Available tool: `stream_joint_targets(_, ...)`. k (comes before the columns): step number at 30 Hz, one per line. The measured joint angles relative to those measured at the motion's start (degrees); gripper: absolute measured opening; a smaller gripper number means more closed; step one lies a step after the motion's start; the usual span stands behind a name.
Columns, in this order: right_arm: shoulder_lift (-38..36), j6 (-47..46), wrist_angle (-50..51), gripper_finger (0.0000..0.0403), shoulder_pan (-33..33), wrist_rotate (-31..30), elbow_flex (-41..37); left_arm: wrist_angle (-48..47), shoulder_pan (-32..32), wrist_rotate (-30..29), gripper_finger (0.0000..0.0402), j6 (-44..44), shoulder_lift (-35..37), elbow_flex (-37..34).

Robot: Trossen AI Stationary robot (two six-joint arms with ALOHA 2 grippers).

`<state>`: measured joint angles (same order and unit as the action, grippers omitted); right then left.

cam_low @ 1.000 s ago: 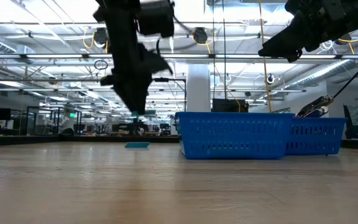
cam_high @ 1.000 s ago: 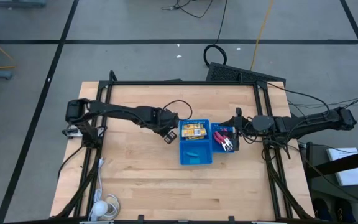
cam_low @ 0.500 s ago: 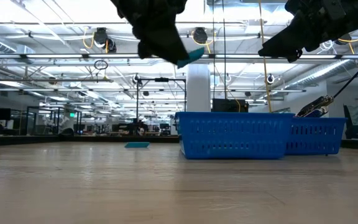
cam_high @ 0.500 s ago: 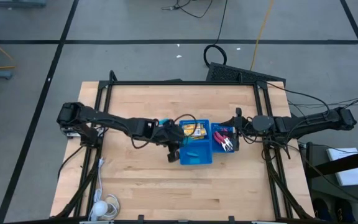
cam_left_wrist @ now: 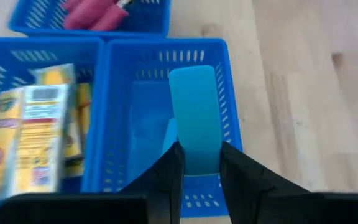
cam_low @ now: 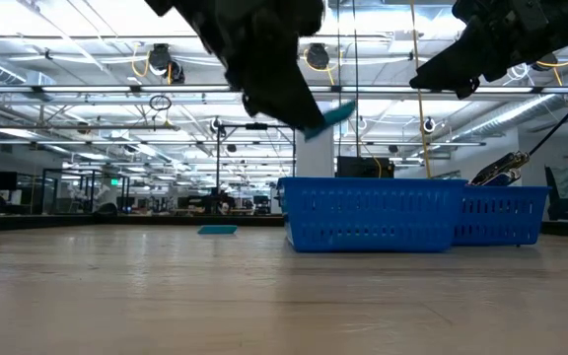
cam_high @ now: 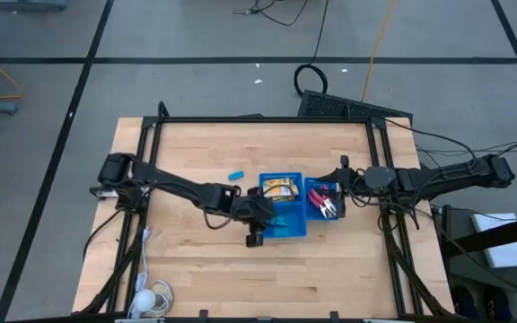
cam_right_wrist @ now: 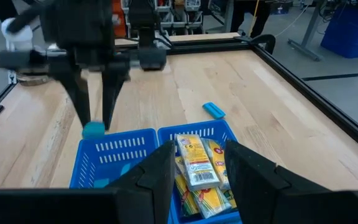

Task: Pick & Place School Supplies
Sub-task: Put the bottom blue eraser into the bottom horizontal blue bin, then put the blue eraser into the bottom horizontal blue bin

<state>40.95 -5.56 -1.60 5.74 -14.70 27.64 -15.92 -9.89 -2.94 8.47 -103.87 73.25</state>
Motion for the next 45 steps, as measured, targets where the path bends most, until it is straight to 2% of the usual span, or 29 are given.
stream_joint_targets(8, 0.01, 0.0, 0.11, 0.0132, -0.02, -0.01, -0.01, 2.19, 0.12, 2.31, 0.0088, -0.69, -5.78, -0.02)
stream_joint_targets(17, 0.02, 0.0, 0.23, 0.0132, -0.02, -0.01, -0.02, 2.74, 0.11, 2.92, 0.0091, -1.16, -6.87, -0.02)
stream_joint_targets(30, 0.0, 0.02, -0.86, 0.0132, -0.02, -0.08, -1.67, 2.71, 1.45, 2.4, 0.0204, 0.32, -6.87, -0.02)
stream_joint_targets(36, -0.02, 0.2, -2.27, 0.0132, -0.01, -0.11, -1.86, 2.8, 2.32, 2.4, 0.0217, 0.7, -6.84, -0.01)
stream_joint_targets(39, -0.02, 0.22, -2.51, 0.0132, -0.02, -0.13, -1.86, -1.22, 3.24, 2.89, 0.0218, 1.09, -5.65, 0.87)
stream_joint_targets(45, -0.02, 0.24, -2.88, 0.0132, 0.0, -0.16, -1.86, -8.46, 4.81, 2.48, 0.0218, 3.39, 1.54, 2.27)
